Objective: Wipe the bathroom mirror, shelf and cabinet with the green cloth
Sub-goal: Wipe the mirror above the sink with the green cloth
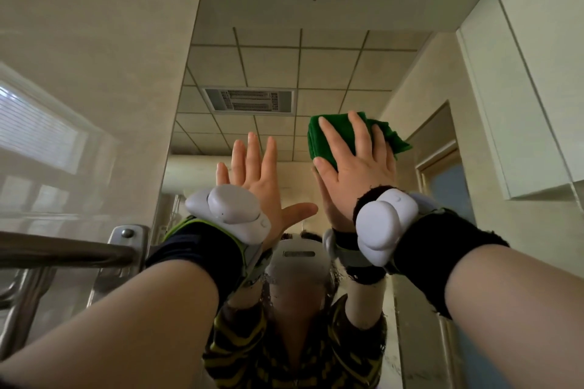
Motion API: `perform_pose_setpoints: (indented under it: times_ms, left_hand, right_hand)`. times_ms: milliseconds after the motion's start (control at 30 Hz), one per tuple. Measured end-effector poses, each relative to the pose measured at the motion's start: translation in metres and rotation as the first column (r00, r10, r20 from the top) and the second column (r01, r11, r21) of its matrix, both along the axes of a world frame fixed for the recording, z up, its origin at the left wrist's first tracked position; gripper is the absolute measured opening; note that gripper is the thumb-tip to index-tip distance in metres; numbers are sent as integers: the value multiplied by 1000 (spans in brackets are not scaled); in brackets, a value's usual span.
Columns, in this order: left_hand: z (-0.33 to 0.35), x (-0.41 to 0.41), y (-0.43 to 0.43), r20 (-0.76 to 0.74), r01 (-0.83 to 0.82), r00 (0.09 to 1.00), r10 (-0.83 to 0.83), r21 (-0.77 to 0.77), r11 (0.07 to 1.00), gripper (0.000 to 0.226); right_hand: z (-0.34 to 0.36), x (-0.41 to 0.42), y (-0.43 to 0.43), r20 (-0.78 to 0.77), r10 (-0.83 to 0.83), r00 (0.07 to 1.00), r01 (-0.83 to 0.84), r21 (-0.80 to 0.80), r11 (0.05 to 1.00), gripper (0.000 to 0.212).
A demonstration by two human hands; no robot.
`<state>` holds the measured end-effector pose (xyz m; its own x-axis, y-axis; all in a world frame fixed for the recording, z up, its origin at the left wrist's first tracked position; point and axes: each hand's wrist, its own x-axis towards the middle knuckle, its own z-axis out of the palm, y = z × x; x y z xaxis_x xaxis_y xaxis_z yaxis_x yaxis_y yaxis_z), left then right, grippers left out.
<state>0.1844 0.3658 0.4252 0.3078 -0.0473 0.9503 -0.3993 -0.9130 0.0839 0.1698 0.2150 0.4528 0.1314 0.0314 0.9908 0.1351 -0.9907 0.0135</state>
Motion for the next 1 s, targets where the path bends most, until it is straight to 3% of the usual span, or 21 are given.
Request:
perform_pose_setpoints:
  times_ms: [267, 533, 1000]
  left_hand:
    - [0, -4, 1, -18, -9, 1000, 9, 3, 1000, 117]
    - [-1, 0, 1, 7, 12, 1000, -12, 10, 1000, 116]
    - [-2, 8, 0, 51, 14, 999, -13, -17, 1000, 119]
  right_hand:
    - [29, -2, -5, 16, -42, 999, 43, -38, 998, 55]
    - [45, 2, 13, 130, -31, 991, 13, 141, 990, 55]
    - [10, 7, 33, -35, 7, 999, -12, -134, 991, 56]
